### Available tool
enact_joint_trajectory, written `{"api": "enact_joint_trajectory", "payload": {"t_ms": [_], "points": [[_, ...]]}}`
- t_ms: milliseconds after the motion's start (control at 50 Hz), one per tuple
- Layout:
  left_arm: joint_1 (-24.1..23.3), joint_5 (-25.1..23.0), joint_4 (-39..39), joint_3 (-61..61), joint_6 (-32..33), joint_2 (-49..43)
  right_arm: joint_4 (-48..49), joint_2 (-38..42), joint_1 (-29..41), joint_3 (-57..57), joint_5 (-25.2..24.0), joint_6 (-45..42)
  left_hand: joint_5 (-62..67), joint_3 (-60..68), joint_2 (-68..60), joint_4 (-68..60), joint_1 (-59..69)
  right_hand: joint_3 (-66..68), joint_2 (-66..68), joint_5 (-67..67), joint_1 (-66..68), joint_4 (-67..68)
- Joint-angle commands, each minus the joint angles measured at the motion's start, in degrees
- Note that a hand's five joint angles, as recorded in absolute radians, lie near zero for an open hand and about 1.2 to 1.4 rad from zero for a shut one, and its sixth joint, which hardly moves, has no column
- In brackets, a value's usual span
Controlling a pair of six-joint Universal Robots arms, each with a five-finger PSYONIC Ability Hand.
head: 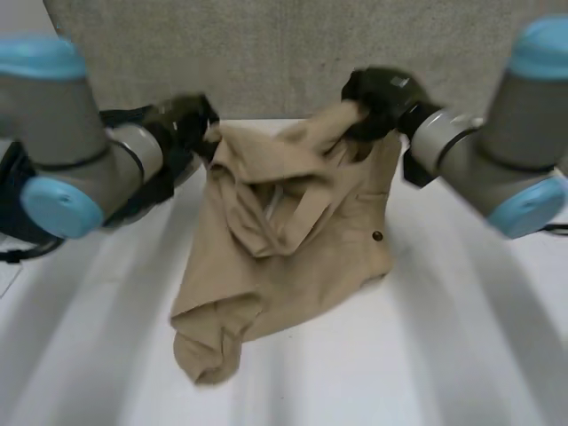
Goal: Fold the laundry.
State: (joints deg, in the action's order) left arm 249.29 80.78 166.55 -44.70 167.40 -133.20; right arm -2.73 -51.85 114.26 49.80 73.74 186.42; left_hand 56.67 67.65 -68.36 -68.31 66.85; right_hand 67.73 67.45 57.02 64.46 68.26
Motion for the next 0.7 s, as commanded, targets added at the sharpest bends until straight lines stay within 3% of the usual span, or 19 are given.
{"api": "enact_joint_trajectory", "payload": {"t_ms": [20, 40, 60, 100, 120, 140, 220, 240, 420, 580, 700], "points": [[3.2, 6.8, -0.4, 12.4, 0.6, -13.3, 13.3, 11.9, 3.7, -3.7, 9.9, -3.9, 10.3, 9.3, -8.6, -8.7, 10.1, 12.3, 12.5, 13.0, 15.5, 11.7], [3.5, 7.9, -0.4, 13.8, 0.8, -13.9, 15.4, 12.6, 3.9, -3.8, 11.6, -4.4, 9.5, 8.5, -7.8, -7.8, 9.3, 12.3, 12.5, 13.0, 15.5, 11.7], [4.2, 9.3, -0.2, 15.9, 1.3, -14.7, 20.4, 14.3, 4.2, -4.2, 14.9, -5.8, 5.0, 4.0, -3.3, -3.3, 4.8, -3.9, -3.6, -3.2, -0.6, -4.4], [4.8, 10.0, 0.4, 17.6, 1.9, -15.2, 24.7, 15.5, 4.3, -4.4, 16.7, -7.2, -7.3, -8.3, 9.0, 8.9, -7.5, -19.8, -19.5, -19.1, -16.5, -20.3], [5.1, 9.8, 0.9, 18.9, 2.7, -15.4, 29.0, 16.5, 4.5, -4.7, 17.9, -9.2, -23.8, -24.8, 25.5, 25.5, -24.0, -42.0, -41.8, -41.3, -38.8, -42.6], [5.1, 9.4, 1.0, 19.3, 3.1, -15.4, 31.1, 16.9, 4.5, -4.8, 18.3, -10.5, -31.0, -32.0, 32.7, 32.6, -31.2, -57.7, -57.5, -57.0, -54.5, -58.3], [4.8, 8.4, 1.2, 19.5, 5.3, -14.0, 34.4, 16.8, 5.6, -4.1, 18.7, -16.2, -55.7, -56.7, 57.4, 57.4, -55.9, -57.7, -57.5, -57.0, -54.5, -58.3], [4.8, 8.4, 1.2, 19.0, 5.7, -13.6, 33.9, 16.3, 5.8, -4.0, 18.7, -17.1, -56.7, -57.7, 58.4, 58.3, -56.9, -57.7, -57.5, -57.0, -54.5, -58.3], [5.8, 8.9, 0.9, 8.4, 11.1, -0.1, 20.1, 3.9, 4.2, 0.1, 18.0, -20.0, -56.7, -57.7, 58.4, 58.3, -56.9, -57.7, -57.5, -57.0, -54.5, -58.3], [4.6, 6.1, 0.8, -10.8, 20.8, 17.6, -1.1, -8.3, 0.3, 4.8, 11.1, -24.4, -56.7, -57.7, 58.4, 58.3, -56.9, -57.7, -57.5, -57.0, -54.5, -58.3], [2.9, 5.0, 1.3, -25.5, 32.6, 27.6, -14.0, -14.0, -3.1, 12.3, 4.1, -26.4, -56.7, -57.7, 58.4, 58.3, -56.9, -57.7, -57.5, -57.0, -54.5, -58.3]]}}
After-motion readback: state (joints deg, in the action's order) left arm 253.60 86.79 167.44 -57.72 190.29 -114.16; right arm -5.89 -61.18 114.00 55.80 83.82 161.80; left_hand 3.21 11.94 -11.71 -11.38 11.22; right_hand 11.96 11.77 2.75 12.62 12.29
